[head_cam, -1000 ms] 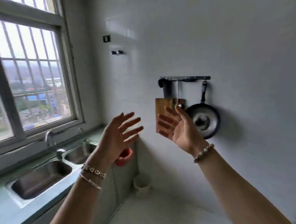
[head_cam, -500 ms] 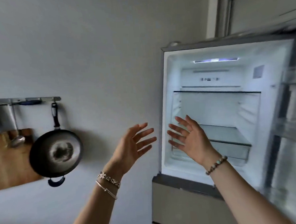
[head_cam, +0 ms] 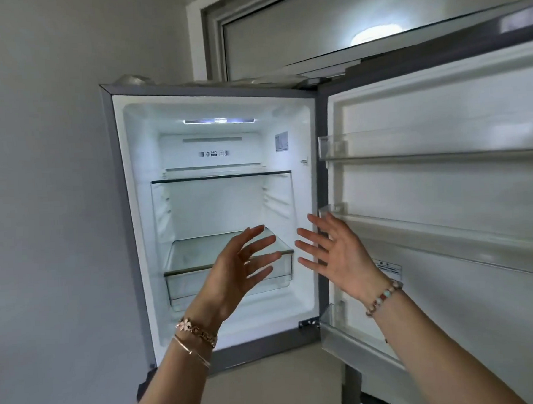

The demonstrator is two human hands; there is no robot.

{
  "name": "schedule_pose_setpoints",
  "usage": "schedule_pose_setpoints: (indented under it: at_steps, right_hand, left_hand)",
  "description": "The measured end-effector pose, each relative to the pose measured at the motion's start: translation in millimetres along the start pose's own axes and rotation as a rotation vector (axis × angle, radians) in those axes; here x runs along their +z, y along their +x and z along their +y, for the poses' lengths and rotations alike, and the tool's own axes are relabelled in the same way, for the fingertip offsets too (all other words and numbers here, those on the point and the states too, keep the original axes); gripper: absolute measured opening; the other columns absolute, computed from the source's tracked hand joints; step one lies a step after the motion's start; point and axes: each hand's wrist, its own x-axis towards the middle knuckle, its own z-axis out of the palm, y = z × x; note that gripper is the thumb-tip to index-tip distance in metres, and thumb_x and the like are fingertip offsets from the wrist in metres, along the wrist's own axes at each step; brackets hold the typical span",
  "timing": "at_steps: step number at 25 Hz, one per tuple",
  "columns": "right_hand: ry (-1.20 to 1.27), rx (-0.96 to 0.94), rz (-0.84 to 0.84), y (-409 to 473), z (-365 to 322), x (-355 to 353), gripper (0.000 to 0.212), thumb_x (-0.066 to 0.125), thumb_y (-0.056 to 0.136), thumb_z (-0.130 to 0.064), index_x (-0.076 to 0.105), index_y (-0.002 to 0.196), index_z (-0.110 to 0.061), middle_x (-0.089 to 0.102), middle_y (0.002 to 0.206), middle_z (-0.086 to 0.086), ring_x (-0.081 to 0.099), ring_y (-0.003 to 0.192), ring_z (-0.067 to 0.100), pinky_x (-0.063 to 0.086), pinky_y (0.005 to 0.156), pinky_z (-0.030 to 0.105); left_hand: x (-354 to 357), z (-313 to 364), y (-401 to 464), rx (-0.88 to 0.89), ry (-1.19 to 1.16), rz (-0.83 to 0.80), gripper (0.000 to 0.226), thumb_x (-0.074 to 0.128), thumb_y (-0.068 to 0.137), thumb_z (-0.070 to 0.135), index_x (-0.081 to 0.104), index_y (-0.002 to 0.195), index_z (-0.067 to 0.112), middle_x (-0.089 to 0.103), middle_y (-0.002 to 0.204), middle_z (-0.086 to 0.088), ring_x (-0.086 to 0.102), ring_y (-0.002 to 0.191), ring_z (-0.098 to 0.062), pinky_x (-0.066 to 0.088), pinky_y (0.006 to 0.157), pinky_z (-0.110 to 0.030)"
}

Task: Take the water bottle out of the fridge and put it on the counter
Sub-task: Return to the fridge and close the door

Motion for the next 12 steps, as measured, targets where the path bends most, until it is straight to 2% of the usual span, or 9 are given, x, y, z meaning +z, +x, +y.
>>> schedule_pose_setpoints:
  at_steps: [5,9,12]
  right_hand:
    - [-0.026,-0.025,0.068,-21.8,-6.5,-22.3,0.05,0.077,0.069,-0.058,0.077,0.11,-0.029,0.076,0.117,0.005,0.071,0.11,0.025,0.056,0.088,0.044]
    - [-0.045,-0.076,0.15,-48.9,-37.2,-38.2,0.039,0.072,0.079,-0.054,0.077,0.109,-0.029,0.075,0.119,0.006,0.07,0.11,0.025,0.057,0.088,0.043]
    - [-0.121,-0.147,0.218,-84.8,-69.3,-62.1,0.038,0.066,0.082,-0.052,0.076,0.111,-0.03,0.075,0.119,0.005,0.07,0.11,0.024,0.054,0.096,0.045]
  left_hand:
    - [24.8,-19.4,9.2,-0.018,-0.033,-0.07,0.033,0.058,0.091,0.044,0.071,0.118,0.029,0.071,0.127,-0.005,0.068,0.114,-0.031,0.048,0.099,-0.044]
    - [66.5,-29.3,22.3,-0.055,-0.069,-0.172,0.037,0.059,0.091,0.043,0.069,0.121,0.025,0.071,0.127,-0.007,0.068,0.114,-0.033,0.049,0.096,-0.044]
    - [116.0,-57.8,31.2,-0.127,-0.117,-0.298,0.037,0.063,0.088,0.042,0.071,0.118,0.024,0.072,0.125,-0.007,0.068,0.114,-0.033,0.049,0.098,-0.044]
